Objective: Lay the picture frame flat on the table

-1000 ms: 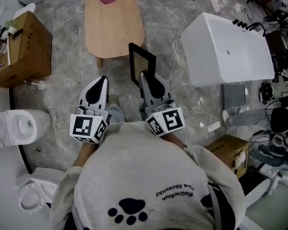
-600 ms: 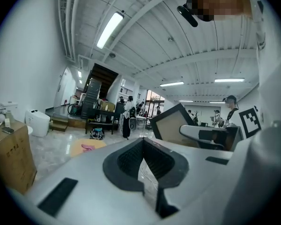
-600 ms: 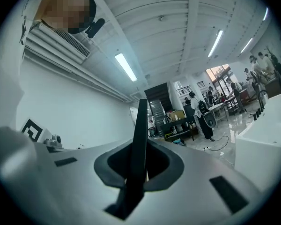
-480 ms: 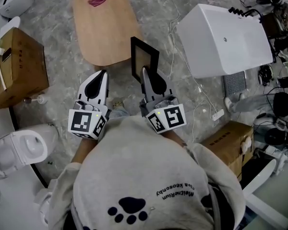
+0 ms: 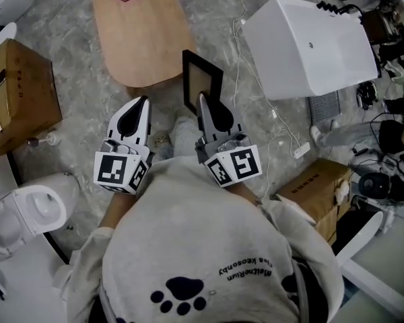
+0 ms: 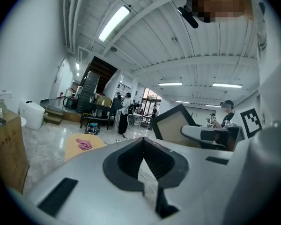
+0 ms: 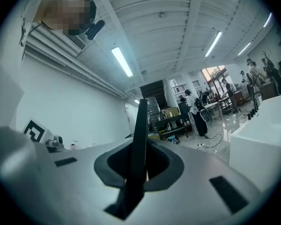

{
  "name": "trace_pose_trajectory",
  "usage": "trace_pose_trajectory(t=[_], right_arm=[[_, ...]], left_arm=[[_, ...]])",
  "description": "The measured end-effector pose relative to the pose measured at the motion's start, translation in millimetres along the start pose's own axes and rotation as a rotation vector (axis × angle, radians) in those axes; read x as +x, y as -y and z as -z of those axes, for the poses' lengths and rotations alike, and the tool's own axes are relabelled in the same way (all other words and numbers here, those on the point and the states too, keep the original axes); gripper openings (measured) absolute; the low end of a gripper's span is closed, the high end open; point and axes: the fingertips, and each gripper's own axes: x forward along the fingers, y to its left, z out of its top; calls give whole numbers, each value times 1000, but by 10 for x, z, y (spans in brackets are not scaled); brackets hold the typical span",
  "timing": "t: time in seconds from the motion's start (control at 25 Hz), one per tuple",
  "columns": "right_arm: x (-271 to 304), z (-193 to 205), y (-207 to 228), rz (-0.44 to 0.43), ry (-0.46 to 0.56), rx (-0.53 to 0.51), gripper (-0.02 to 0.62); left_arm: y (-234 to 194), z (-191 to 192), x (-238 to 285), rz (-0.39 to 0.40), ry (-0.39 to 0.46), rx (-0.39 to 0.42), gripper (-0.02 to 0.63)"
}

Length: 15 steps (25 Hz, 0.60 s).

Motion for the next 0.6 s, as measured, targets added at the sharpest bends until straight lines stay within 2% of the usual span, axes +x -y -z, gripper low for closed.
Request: trace_pose_trajectory(t=[0.28, 0.6], right_arm=[[77, 109, -78, -62, -20, 1, 38], [468, 126, -47, -139, -48, 28, 38]], left_arm=[[-39, 92, 13, -13, 2, -15, 9], [-280, 48, 150, -84, -2, -35, 9]])
